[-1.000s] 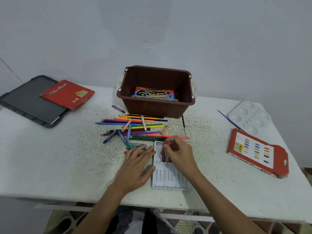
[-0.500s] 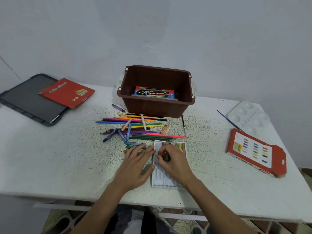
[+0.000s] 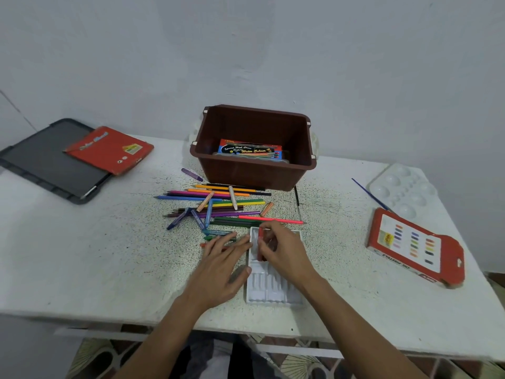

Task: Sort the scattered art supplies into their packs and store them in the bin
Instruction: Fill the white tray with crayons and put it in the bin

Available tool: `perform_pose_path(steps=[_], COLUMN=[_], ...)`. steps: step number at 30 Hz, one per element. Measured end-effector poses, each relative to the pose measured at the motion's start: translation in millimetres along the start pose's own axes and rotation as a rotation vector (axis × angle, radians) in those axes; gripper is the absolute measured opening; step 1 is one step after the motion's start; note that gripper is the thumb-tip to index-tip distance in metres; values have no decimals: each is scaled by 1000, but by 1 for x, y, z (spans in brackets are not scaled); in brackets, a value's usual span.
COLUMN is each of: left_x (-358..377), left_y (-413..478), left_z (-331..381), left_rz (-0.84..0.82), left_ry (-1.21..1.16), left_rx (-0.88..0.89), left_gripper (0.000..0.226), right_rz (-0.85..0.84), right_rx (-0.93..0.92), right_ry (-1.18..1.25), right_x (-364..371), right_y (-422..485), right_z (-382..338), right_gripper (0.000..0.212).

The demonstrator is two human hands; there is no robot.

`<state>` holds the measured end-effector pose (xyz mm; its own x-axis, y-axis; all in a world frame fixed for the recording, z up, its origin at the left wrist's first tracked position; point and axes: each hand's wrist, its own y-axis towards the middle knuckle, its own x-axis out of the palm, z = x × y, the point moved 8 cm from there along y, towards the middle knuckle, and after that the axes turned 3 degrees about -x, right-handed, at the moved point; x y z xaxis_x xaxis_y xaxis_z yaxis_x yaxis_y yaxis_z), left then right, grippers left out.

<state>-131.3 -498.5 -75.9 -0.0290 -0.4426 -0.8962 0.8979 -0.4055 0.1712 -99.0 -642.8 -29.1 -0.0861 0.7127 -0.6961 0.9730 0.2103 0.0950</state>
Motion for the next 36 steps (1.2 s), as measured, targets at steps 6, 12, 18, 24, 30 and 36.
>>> perform_pose_path(steps=[6, 12, 18, 24, 30, 36], left_x=[0, 0, -2, -1, -1, 1], left_y=[0, 0, 0, 0, 0, 1], left_z=[0, 0, 1, 1, 1, -2], left_rz=[-3, 0, 5, 7, 25, 34], left_ry=[-5, -8, -15, -14, -15, -8], left_rx=[-6, -9, -3, -2, 4, -8], left_gripper=[53, 52, 52, 53, 53, 56], right_rz=[103, 156, 184, 188, 165, 222], right_rx=[-30, -136, -143, -192, -164, -81], right_ry=[-183, -250, -320, -356, -294, -315], right_x=[2, 6, 12, 10, 6, -14], right_y=[6, 2, -3, -5, 2, 27], right_z=[5, 3, 13, 6, 10, 18], right_gripper=[27, 20, 3, 12, 12, 15])
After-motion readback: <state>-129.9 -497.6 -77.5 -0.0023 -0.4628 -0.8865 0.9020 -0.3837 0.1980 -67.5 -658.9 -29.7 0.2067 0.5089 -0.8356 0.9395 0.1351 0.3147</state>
